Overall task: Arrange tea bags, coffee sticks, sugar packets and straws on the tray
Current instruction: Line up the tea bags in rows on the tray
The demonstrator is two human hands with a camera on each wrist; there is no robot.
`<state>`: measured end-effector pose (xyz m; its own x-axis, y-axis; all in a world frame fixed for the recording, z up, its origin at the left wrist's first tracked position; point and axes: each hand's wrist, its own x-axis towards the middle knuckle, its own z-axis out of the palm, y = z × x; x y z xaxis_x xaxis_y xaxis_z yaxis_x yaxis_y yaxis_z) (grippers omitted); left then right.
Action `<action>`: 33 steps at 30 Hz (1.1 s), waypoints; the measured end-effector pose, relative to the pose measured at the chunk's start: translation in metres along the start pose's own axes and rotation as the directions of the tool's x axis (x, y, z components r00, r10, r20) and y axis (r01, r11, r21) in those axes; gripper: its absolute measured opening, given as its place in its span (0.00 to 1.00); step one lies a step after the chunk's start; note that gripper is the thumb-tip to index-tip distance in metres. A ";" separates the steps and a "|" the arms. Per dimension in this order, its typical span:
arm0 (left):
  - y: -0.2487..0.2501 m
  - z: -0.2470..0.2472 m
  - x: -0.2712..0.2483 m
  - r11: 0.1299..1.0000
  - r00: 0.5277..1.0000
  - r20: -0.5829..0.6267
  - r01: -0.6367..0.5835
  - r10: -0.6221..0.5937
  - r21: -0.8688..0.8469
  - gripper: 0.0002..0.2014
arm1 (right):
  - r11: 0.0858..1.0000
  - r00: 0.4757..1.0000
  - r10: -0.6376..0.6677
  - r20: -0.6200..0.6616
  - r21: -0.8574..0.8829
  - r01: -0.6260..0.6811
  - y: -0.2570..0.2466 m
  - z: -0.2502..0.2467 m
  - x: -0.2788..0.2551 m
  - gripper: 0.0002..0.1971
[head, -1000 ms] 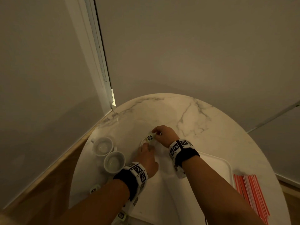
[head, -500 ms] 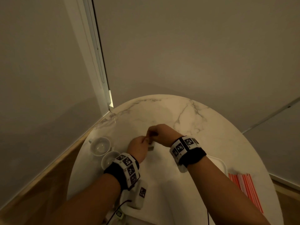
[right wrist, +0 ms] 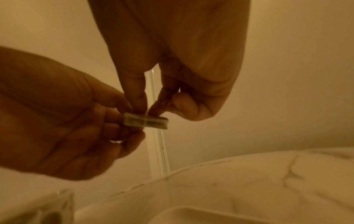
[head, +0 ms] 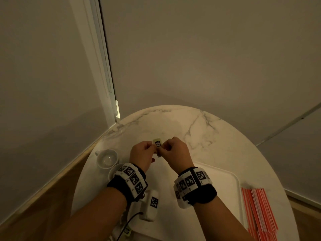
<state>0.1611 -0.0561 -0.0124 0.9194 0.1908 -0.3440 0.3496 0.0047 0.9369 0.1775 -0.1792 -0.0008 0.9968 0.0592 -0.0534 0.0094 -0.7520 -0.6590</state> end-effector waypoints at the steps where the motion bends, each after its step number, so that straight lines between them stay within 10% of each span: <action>1: 0.000 0.000 0.000 1.000 1.000 0.005 0.007 -0.007 -0.009 0.07 | 1.000 1.000 0.014 -0.002 0.002 -0.014 0.000 0.001 0.000 0.07; 7: -0.001 -0.002 0.002 0.998 0.999 0.011 0.039 -0.039 -0.041 0.05 | 0.985 0.994 -0.110 -0.029 0.128 0.113 -0.008 0.002 -0.009 0.07; 13: 0.005 -0.005 0.002 0.994 0.997 0.058 0.064 -0.058 -0.092 0.03 | 0.966 0.996 0.068 -0.057 0.252 -0.051 0.000 -0.002 -0.004 0.03; 28: 0.012 0.001 -0.002 0.994 0.988 0.152 0.049 -0.034 -0.094 0.08 | 0.973 0.996 0.053 -0.069 0.227 -0.036 0.007 -0.017 0.004 0.05; 33: 0.006 0.001 0.006 0.997 0.982 0.188 -0.009 -0.005 0.076 0.07 | 0.915 0.984 0.113 0.139 0.372 -0.158 0.017 -0.020 0.009 0.07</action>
<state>0.1688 -0.0564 -0.0084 0.9350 0.0033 -0.3546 0.3540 -0.0715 0.9325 0.1882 -0.2041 0.0025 0.9707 0.0645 -0.2316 -0.1782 -0.4532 -0.8734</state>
